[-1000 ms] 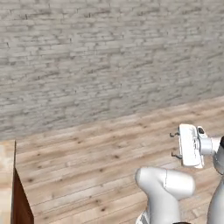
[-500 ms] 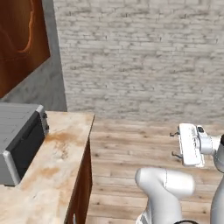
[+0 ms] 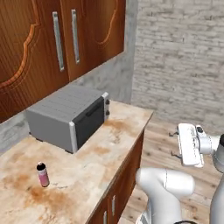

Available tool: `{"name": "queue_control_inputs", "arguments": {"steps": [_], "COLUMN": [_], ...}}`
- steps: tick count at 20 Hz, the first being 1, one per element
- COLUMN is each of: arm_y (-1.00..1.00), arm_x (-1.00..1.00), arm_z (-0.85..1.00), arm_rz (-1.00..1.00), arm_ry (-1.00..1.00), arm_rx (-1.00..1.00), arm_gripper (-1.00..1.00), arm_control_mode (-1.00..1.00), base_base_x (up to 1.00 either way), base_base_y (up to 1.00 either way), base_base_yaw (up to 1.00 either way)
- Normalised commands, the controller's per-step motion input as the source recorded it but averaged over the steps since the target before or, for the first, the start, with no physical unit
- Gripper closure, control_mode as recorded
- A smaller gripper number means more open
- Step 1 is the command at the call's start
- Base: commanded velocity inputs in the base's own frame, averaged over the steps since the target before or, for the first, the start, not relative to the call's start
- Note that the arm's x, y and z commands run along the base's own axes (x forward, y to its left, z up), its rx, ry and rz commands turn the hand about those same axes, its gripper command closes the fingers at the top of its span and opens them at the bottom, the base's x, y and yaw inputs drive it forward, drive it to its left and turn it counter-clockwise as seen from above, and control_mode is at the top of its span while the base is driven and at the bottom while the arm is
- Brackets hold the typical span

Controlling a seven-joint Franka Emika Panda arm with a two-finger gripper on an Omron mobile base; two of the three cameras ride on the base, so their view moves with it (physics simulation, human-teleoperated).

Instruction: Move the drinks to the dining counter.

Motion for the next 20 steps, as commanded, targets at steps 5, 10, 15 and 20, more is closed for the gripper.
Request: {"name": "queue_control_inputs", "arguments": {"steps": [5,10,15,20], "arm_y": [0.00,0.00,0.00,0.00], "arm_x": [0.00,0.00,0.00,0.00], "arm_z": [0.00,0.00,0.00,0.00], "arm_rz": [0.00,0.00,0.00,0.00], "arm_ry": [0.00,0.00,0.00,0.00], "arm_rx": [0.00,0.00,0.00,0.00], "arm_gripper": [-1.00,-1.00,-1.00,-1.00], "arm_control_mode": [1.00,1.00,1.00,1.00], "base_base_x": [0.00,0.00,0.00,-0.02], "base_base_y": [0.55,0.64,0.82,1.00], "base_base_yaw": [0.60,0.57,0.56,0.63]}}
